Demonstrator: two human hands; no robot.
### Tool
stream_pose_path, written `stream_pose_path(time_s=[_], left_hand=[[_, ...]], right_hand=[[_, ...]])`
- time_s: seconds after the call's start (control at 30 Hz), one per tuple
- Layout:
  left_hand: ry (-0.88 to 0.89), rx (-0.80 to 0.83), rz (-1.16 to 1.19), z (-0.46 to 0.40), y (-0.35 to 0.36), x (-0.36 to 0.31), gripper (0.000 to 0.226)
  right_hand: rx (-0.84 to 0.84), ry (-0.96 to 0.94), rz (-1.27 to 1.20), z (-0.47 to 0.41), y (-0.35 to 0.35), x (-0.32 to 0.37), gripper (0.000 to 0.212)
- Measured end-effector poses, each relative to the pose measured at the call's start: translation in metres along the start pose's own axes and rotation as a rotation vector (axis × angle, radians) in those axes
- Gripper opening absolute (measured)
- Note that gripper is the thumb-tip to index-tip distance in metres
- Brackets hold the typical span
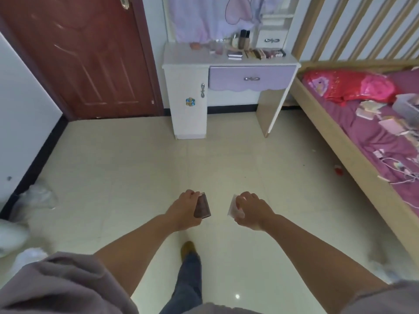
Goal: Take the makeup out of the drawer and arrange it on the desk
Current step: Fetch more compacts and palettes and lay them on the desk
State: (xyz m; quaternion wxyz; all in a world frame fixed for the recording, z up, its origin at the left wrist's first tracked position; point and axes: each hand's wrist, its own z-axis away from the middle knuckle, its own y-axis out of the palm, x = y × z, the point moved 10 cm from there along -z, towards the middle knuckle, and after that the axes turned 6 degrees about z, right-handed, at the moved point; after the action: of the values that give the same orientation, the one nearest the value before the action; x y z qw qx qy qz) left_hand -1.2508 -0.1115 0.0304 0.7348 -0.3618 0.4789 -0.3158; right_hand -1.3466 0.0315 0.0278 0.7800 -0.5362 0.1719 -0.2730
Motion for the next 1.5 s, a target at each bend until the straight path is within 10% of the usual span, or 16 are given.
stream_pose_path(time_s=[0.93,1.5], left_hand=[[-0.129,-0.109,0.054,-0.658,-0.326,0.152,0.078],[-0.08,0.048,-0.018,-0.968,-0.468,0.279,0.08]], right_hand=[[-0.007,-0.062,0.071,-0.675,-0.296,-0.231,0.046],[-0.035,-0.114,0.006,-1.029,-0.424,-0.213,0.039]])
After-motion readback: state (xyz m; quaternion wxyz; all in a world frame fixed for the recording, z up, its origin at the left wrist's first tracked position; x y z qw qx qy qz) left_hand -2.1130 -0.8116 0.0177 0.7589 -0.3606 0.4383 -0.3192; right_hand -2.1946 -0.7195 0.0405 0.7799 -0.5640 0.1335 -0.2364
